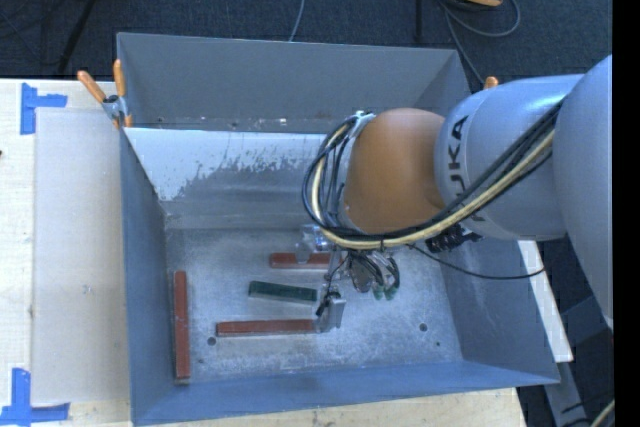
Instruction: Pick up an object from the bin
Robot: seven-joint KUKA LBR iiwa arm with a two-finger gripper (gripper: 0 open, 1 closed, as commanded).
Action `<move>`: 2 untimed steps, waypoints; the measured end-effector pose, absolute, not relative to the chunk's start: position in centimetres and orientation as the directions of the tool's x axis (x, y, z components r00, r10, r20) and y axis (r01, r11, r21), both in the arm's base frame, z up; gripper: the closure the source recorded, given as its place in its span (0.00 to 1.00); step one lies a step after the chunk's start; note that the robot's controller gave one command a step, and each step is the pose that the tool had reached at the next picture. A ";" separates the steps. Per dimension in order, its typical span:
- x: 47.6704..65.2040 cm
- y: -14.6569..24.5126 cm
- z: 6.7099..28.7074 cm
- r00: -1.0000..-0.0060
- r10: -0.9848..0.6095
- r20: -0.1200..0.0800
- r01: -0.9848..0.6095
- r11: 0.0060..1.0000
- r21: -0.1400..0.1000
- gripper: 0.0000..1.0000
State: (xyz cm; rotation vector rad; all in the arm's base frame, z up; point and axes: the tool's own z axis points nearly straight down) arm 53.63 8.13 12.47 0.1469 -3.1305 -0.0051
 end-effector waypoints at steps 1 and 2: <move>51.0 11.9 7.1 -0.995 0.101 0.008 0.101 0.995 0.000 0.00; 51.2 11.8 7.2 -0.995 0.101 0.003 0.101 0.995 -0.001 1.00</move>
Offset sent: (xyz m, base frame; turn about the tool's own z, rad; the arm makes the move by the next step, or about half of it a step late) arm -0.0237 0.0361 -0.0514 0.1970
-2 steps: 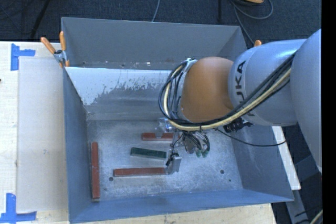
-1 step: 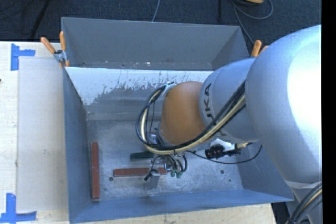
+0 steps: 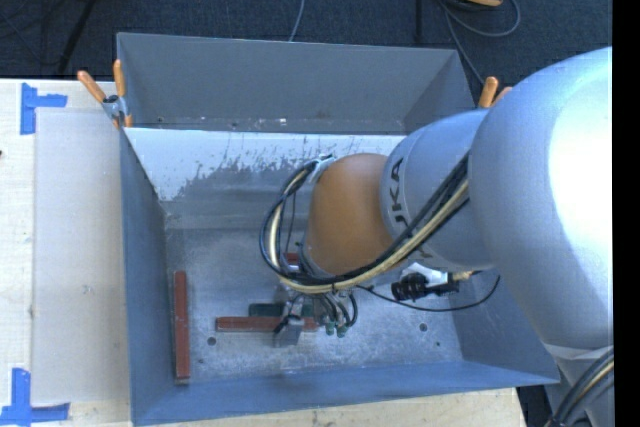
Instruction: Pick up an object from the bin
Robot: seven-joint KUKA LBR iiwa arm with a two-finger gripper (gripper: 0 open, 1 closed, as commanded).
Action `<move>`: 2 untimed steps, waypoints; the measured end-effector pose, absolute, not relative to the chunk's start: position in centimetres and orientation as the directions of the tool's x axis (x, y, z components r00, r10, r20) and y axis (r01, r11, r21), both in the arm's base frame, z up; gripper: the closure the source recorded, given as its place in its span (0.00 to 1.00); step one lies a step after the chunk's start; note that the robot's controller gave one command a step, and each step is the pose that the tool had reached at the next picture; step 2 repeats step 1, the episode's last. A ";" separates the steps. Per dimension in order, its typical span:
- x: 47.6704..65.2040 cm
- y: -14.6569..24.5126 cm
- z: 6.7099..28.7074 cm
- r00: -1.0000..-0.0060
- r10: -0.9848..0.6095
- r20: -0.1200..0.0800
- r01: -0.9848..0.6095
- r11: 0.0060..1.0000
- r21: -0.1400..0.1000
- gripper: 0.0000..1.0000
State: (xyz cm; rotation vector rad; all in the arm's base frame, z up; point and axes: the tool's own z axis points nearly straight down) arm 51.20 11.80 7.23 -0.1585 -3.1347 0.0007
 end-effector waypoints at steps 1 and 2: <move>50.5 12.7 21.2 -0.994 0.108 -0.006 0.108 0.994 0.003 1.00; 50.5 12.7 21.2 -0.994 0.108 -0.006 0.108 0.994 0.003 1.00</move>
Offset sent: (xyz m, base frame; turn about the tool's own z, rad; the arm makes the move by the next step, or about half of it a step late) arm -0.0089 0.0090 0.1362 0.0100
